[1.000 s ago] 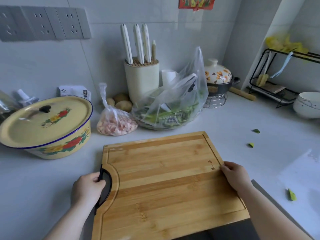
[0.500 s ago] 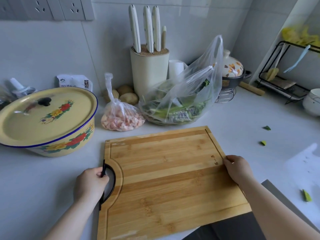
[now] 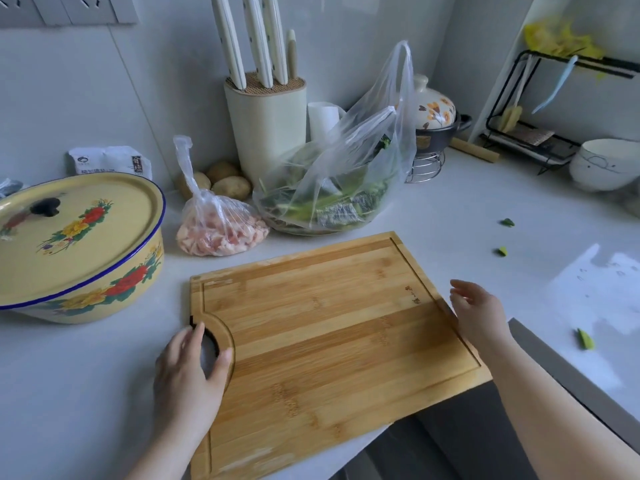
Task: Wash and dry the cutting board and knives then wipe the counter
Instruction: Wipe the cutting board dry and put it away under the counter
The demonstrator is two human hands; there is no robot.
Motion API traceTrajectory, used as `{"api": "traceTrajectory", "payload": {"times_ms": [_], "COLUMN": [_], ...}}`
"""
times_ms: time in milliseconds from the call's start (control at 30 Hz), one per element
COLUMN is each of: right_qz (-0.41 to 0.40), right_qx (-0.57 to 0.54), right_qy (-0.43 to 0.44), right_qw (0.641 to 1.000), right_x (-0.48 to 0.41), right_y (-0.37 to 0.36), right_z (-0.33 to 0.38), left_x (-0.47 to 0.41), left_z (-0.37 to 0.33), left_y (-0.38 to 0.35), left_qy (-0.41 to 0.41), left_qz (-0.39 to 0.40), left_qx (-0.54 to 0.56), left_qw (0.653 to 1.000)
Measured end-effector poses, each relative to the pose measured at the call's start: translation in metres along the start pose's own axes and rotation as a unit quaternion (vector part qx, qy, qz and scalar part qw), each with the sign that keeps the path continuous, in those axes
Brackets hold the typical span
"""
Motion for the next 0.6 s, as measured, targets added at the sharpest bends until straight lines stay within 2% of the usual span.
{"api": "traceTrajectory", "payload": {"times_ms": [100,167,233,300,400,500,600], "right_qz": [-0.129,-0.223,-0.261,-0.2,0.005,0.123,0.158], "right_qx": [-0.095,-0.185,-0.27,-0.343,-0.465,-0.525,-0.588], "right_qy": [-0.017,-0.063,-0.128,-0.22,-0.334,-0.341,-0.335], "right_qw": [0.987,0.955,0.918,0.891,0.82,0.77,0.719], "right_x": [0.033,0.059,0.081,0.092,0.119,0.145,0.156], "right_y": [0.036,0.056,0.056,0.022,-0.065,-0.118,-0.143], "right_z": [-0.027,-0.056,-0.092,-0.129,-0.156,-0.147,-0.126], "left_x": [0.027,0.05,0.073,0.089,0.105,0.111,0.114], "left_z": [-0.016,-0.018,-0.012,-0.007,-0.003,-0.005,-0.004], "left_y": [-0.007,-0.019,-0.027,-0.027,-0.027,-0.028,-0.03], "left_qy": [-0.109,-0.194,-0.226,-0.248,-0.277,-0.279,-0.297], "left_qz": [0.021,0.061,0.102,0.121,0.107,0.091,0.051], "left_qx": [-0.003,-0.036,-0.041,-0.033,-0.075,-0.121,-0.126], "left_qw": [0.994,0.978,0.968,0.961,0.952,0.948,0.945]}}
Point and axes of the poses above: each hand's wrist, its own x-axis away from the middle knuckle, its own y-axis out of the back of the hand, z = x × y, the point moved 8 cm from there along -x, towards the middle knuckle, and after that the axes turned 7 degrees about x, right-handed, at the moved point
